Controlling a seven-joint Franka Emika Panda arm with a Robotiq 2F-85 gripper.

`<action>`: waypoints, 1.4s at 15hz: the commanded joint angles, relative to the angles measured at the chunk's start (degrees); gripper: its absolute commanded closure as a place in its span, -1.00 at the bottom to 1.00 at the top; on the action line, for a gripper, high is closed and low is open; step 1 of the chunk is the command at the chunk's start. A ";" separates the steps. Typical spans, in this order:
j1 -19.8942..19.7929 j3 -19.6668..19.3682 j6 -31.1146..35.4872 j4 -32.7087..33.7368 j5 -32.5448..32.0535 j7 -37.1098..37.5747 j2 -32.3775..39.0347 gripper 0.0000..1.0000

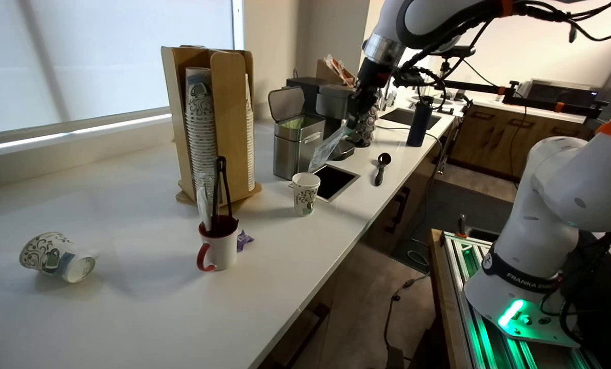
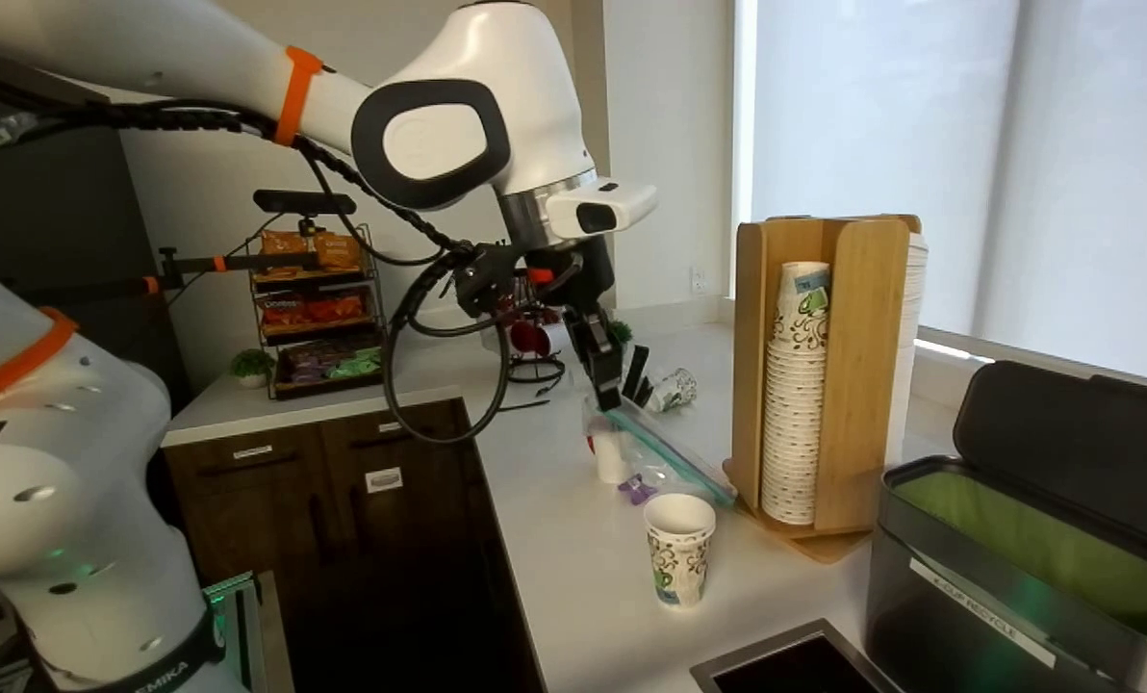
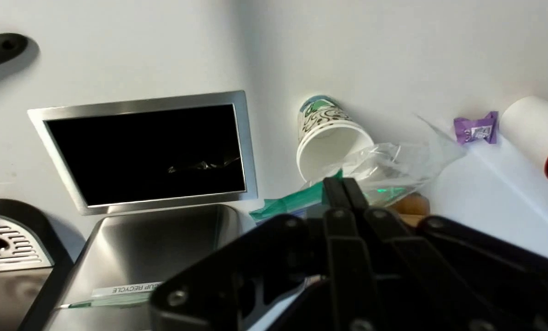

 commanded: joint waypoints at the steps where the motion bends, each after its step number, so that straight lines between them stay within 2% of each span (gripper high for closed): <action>1: -2.08 1.78 -2.55 2.87 0.85 0.41 3.83 0.99; 2: -2.69 2.44 -0.85 2.88 0.17 1.76 4.54 0.99; 7: -2.81 2.73 -0.50 2.77 0.57 1.06 4.70 0.99; 15: -2.59 3.52 -3.35 5.50 0.45 1.72 9.86 0.99; 21: -2.01 5.15 -3.08 10.70 -0.18 3.34 15.90 0.99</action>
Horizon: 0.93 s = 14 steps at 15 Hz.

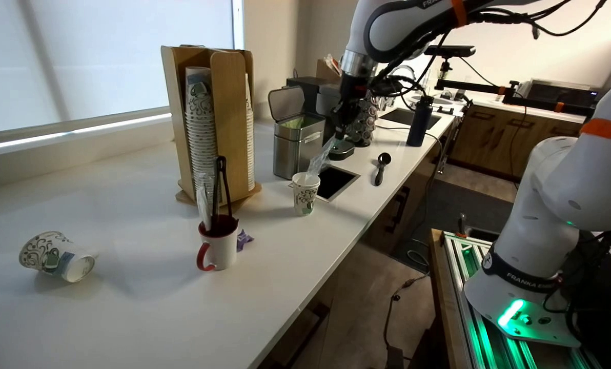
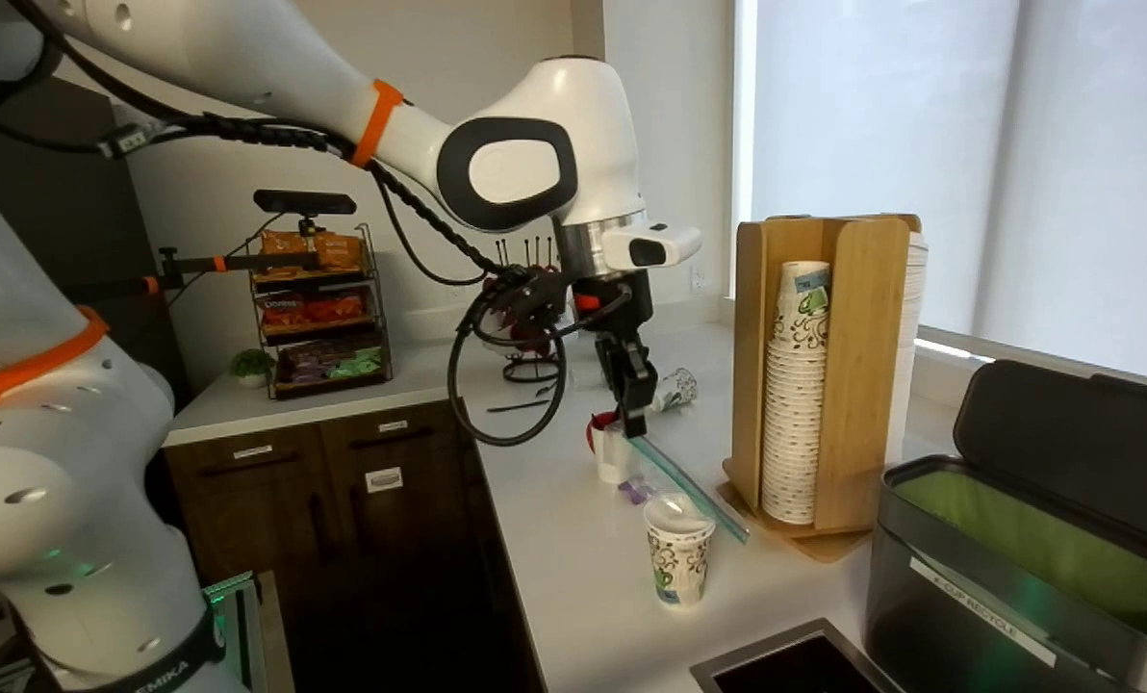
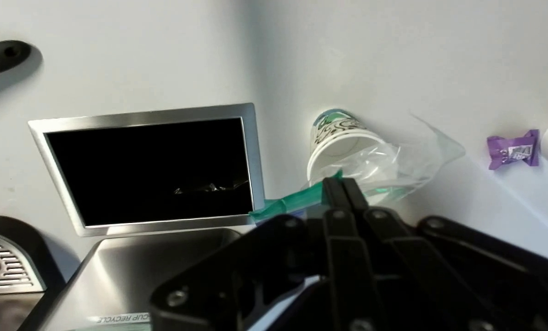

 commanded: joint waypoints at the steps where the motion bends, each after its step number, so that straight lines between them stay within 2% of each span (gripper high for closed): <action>1: -0.08 1.56 -2.26 5.28 -0.02 1.71 4.97 0.99; 5: 0.51 2.57 -3.45 9.57 0.43 3.02 9.37 0.99; 9: 0.80 3.24 -7.42 12.52 -0.11 4.55 12.53 0.99; 14: 1.11 3.33 -14.36 12.64 0.40 2.29 11.90 0.99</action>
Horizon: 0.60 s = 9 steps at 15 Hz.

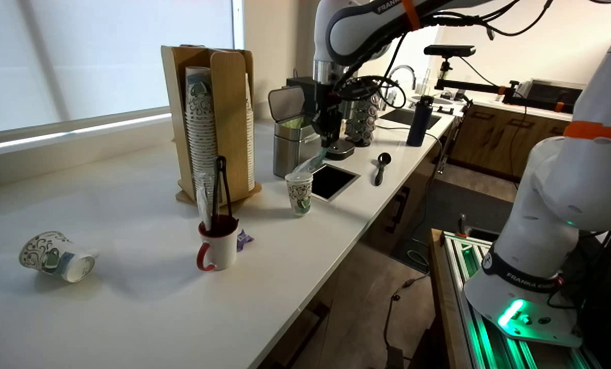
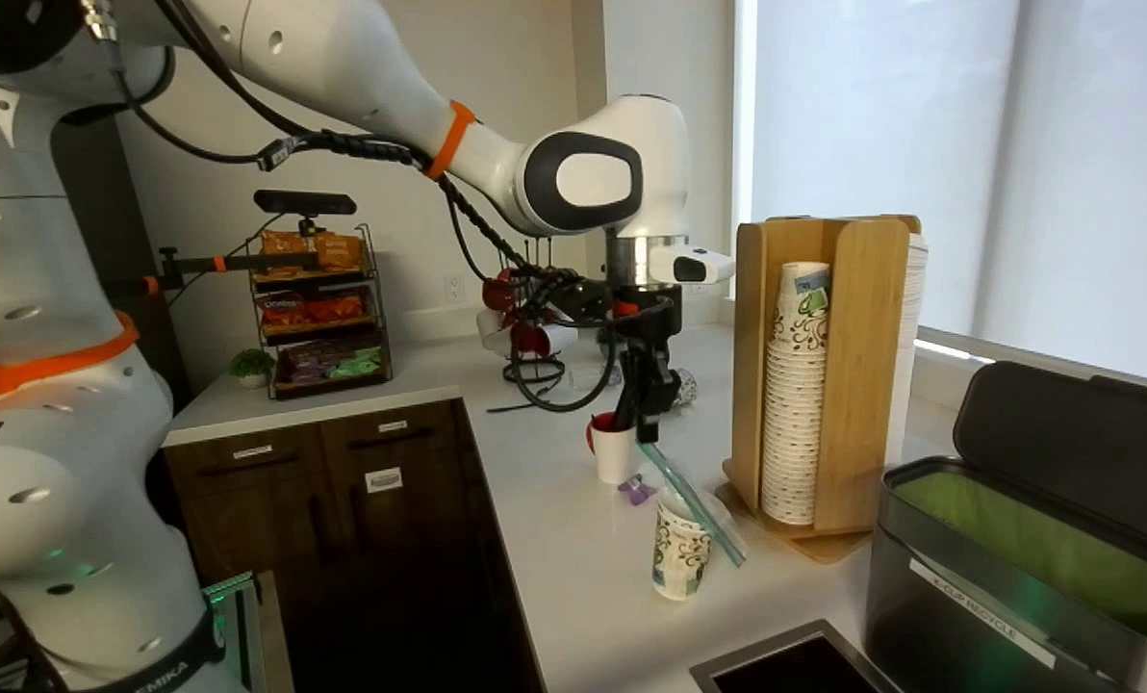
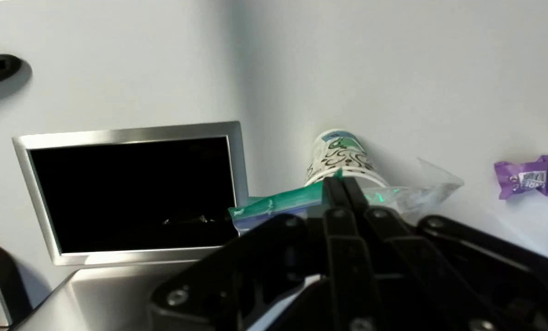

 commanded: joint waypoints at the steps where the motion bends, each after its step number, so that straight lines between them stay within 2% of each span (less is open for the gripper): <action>1: 0.36 -0.18 -5.74 0.19 0.87 -2.47 -1.40 0.99; 5: 0.26 -0.78 -10.27 -0.16 2.70 -7.55 -3.50 0.99; 9: 0.14 -0.95 -8.95 -0.19 1.91 -5.51 -3.57 0.99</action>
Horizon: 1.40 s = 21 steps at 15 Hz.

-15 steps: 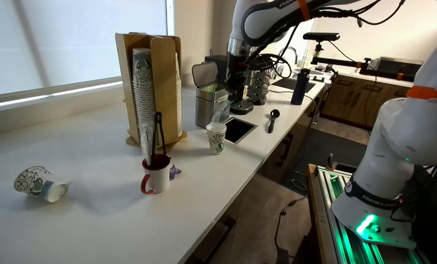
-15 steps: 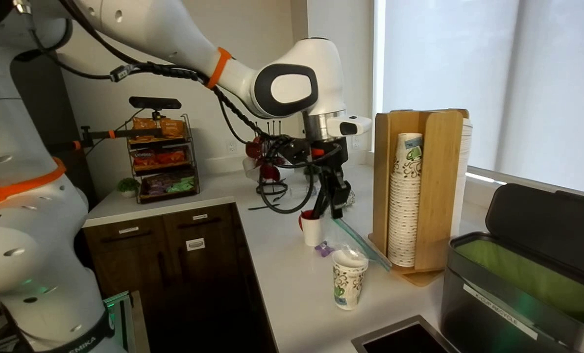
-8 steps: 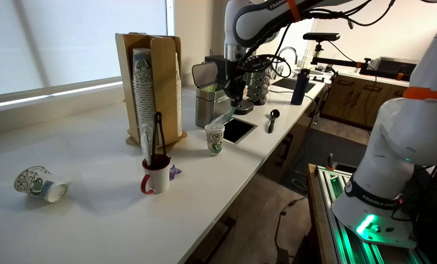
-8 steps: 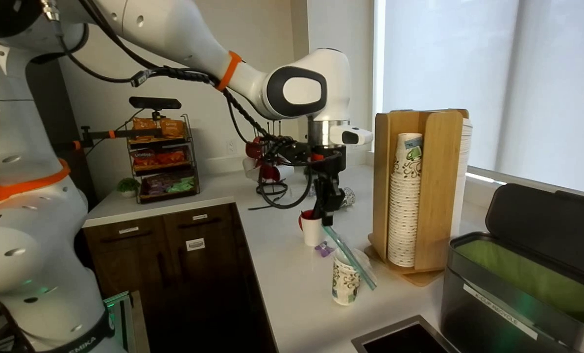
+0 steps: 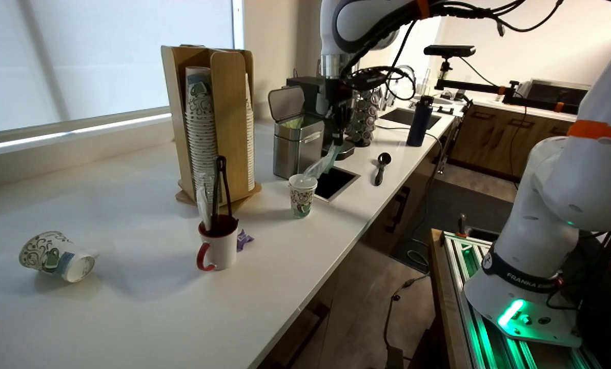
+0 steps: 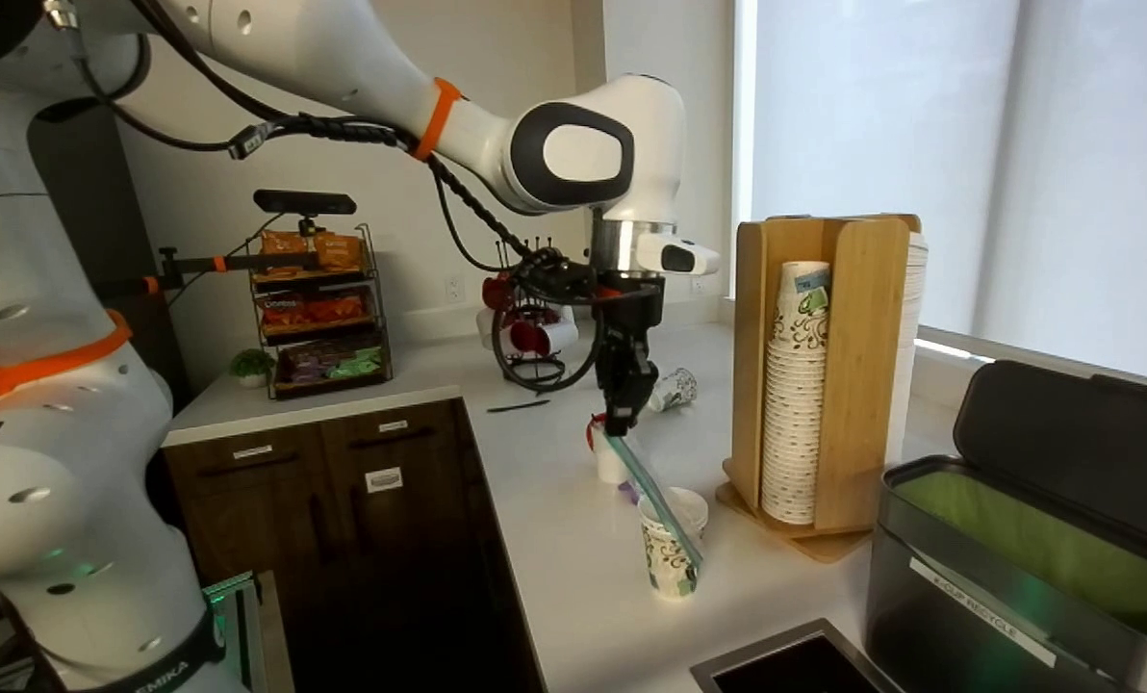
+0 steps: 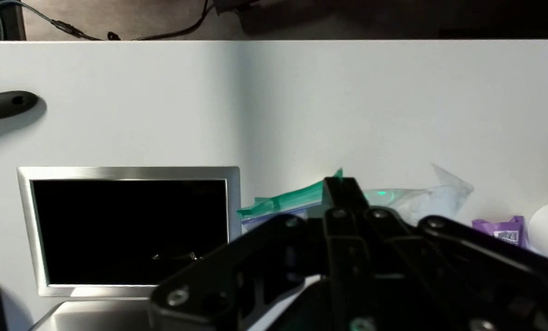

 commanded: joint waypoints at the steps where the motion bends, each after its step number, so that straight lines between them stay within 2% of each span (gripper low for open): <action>1: 0.09 -0.19 -0.14 0.12 -0.01 0.00 -0.02 0.99; 9: 0.00 -0.13 1.43 0.03 -0.46 1.38 0.05 0.99; 15: 0.08 -0.19 0.41 0.26 -0.13 0.67 0.12 0.99; 21: 0.23 -0.36 -2.95 2.79 1.29 -1.57 3.86 0.99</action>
